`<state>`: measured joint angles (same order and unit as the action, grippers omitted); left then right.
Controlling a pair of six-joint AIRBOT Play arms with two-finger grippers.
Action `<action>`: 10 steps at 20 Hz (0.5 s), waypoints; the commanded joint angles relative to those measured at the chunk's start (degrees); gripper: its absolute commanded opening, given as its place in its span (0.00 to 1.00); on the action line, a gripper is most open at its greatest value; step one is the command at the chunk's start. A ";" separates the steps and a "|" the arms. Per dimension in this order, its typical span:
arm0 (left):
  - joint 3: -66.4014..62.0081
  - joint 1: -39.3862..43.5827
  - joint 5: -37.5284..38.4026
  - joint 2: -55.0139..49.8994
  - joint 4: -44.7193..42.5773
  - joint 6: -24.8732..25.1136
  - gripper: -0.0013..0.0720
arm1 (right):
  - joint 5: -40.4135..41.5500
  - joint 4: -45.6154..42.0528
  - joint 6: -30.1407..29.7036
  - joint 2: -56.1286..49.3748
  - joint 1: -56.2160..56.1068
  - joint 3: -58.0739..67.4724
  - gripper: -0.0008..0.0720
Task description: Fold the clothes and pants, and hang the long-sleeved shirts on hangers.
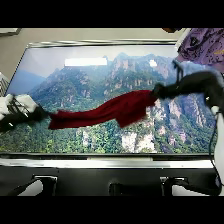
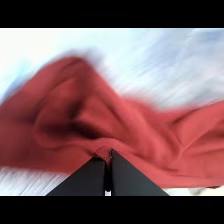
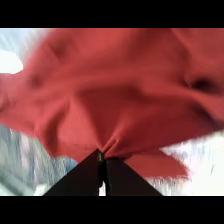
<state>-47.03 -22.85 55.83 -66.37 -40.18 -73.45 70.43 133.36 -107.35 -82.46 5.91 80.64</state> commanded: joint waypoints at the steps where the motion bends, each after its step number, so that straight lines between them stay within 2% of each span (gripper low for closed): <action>1: -21.16 0.79 5.31 1.75 0.66 -3.85 0.04 | -2.38 -2.73 1.66 4.28 -0.04 15.85 0.05; 6: -51.15 0.79 12.66 6.73 -9.97 -13.84 0.04 | -0.37 -10.84 6.12 14.12 -0.04 32.96 0.05; 10: -58.31 0.79 18.75 16.79 -21.90 -20.63 0.04 | 3.63 -14.21 7.54 26.73 -0.04 34.86 0.05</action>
<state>-98.63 -22.11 69.82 -55.42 -53.12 -88.18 71.44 122.87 -101.67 -63.42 5.91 112.57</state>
